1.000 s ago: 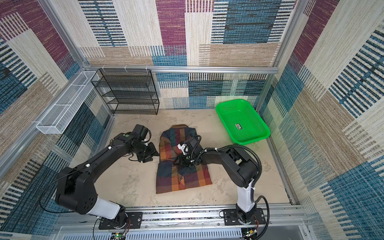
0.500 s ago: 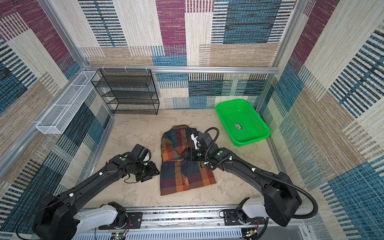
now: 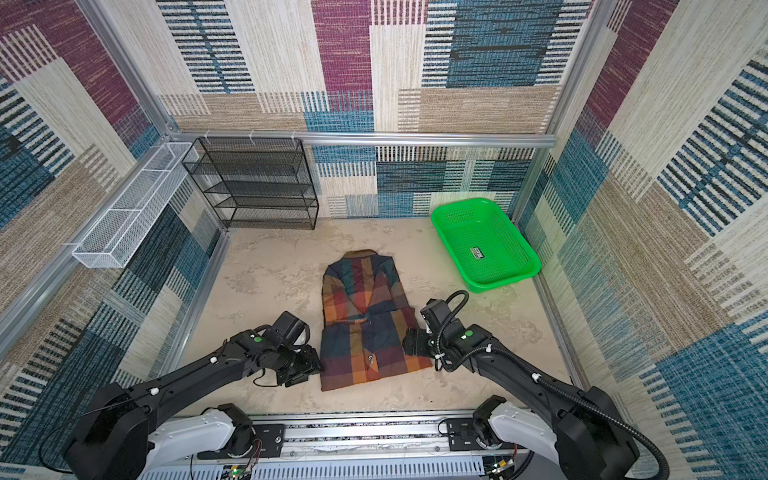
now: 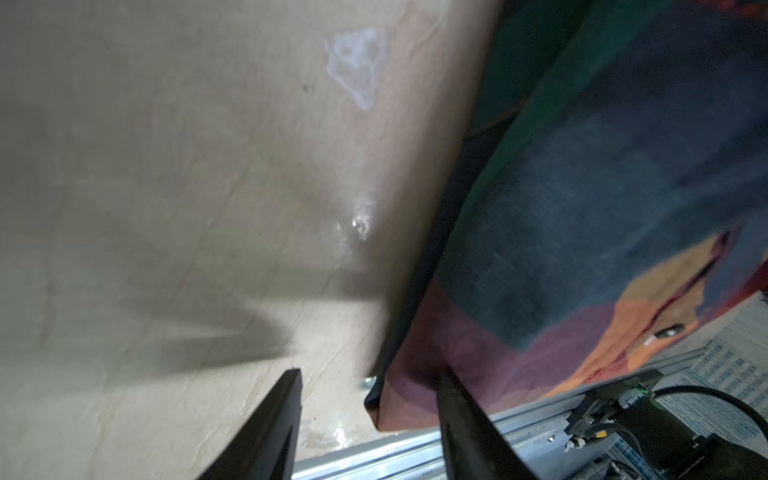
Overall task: Fold and stack the long sleeve shirts
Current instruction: 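Grasp the folded edge nearest the robot with both grippers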
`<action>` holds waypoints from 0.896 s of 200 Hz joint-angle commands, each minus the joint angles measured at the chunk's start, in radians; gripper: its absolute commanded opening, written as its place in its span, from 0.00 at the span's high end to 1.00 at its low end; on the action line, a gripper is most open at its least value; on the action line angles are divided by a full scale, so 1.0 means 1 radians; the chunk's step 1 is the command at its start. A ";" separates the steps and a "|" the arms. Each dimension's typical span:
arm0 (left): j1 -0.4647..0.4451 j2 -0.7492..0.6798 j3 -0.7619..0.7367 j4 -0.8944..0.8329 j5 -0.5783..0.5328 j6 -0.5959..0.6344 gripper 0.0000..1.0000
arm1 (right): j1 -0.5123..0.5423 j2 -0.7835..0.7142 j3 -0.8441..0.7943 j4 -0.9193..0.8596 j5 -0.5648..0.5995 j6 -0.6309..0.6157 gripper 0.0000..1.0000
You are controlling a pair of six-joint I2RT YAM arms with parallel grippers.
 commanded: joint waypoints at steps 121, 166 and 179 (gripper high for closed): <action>-0.006 -0.028 -0.269 0.525 0.030 0.078 0.33 | -0.085 0.079 -0.231 0.319 -0.244 0.007 0.21; -0.009 -0.039 -0.324 0.589 0.058 0.031 0.38 | -0.085 0.069 -0.310 0.430 -0.353 0.053 0.37; -0.008 -0.052 -0.345 0.602 0.060 0.023 0.41 | -0.085 0.070 -0.322 0.441 -0.363 0.056 0.45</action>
